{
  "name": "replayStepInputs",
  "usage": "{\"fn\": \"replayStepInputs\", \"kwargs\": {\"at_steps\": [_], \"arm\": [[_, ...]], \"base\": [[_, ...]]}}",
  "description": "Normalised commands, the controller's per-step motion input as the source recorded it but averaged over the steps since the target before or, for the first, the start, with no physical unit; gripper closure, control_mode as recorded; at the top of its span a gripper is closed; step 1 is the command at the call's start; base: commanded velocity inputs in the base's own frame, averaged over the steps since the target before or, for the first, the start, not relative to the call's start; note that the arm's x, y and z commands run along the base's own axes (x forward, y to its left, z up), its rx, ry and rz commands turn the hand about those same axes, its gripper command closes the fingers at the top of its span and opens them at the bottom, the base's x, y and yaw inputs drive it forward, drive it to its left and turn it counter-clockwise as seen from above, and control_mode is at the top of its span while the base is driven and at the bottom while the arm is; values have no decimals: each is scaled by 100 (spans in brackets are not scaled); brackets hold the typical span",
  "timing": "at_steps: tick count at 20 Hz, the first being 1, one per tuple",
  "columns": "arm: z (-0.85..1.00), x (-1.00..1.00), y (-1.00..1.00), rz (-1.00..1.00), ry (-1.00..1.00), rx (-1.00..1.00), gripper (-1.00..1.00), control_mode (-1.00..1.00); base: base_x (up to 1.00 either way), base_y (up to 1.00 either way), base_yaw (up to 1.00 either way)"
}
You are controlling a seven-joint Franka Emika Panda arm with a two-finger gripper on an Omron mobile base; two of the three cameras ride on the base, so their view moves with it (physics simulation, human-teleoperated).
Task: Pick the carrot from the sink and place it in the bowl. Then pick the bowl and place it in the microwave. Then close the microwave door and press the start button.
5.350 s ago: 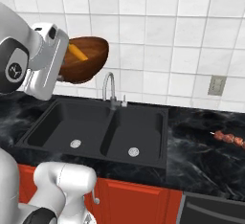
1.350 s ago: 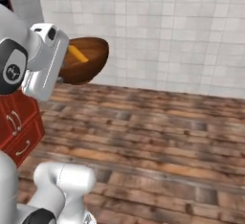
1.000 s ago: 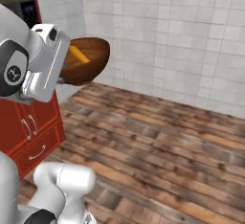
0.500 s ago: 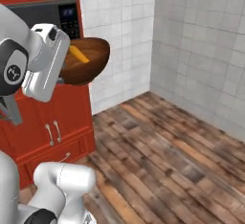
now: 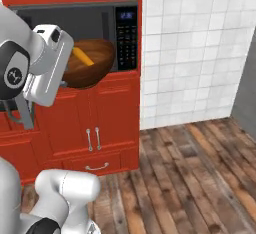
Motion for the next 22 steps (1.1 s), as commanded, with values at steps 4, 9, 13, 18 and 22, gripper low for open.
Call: {"fn": "replayStepInputs", "kwargs": {"at_steps": [4,9,13,18,22], "arm": [[0,0,0,0,0,0,100,100],[0,0,0,0,0,0,100,100],[0,0,0,0,0,0,100,100],[0,0,0,0,0,0,100,100],[0,0,0,0,0,0,100,100]], "base": [[52,-49,60],[57,-71,39],[53,-66,21],[34,-4,2],[2,28,-1]]}}
